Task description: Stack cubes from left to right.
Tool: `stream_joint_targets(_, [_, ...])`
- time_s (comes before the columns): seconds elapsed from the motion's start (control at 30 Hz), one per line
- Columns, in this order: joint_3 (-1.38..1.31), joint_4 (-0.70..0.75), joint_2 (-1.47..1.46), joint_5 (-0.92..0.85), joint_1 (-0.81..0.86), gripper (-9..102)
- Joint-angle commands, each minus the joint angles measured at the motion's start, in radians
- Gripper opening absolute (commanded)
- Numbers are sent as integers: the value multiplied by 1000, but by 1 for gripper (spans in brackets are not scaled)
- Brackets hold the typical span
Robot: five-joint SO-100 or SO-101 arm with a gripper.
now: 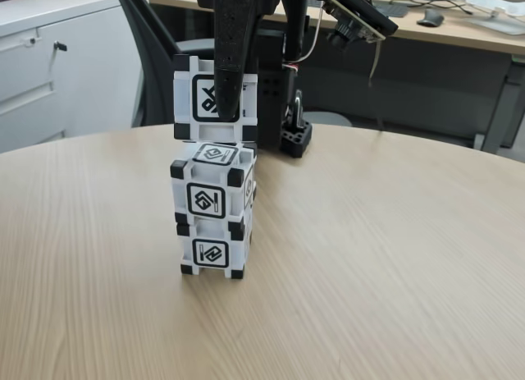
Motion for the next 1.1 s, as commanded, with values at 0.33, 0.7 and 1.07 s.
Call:
stream_joint_targets(0.33, [-21,87,18,-29,3,0])
stream_joint_targets(0.7, [-21,92,18,-48,5,8])
stream_joint_targets(1.07, [-15,92,23,-71,3,24])
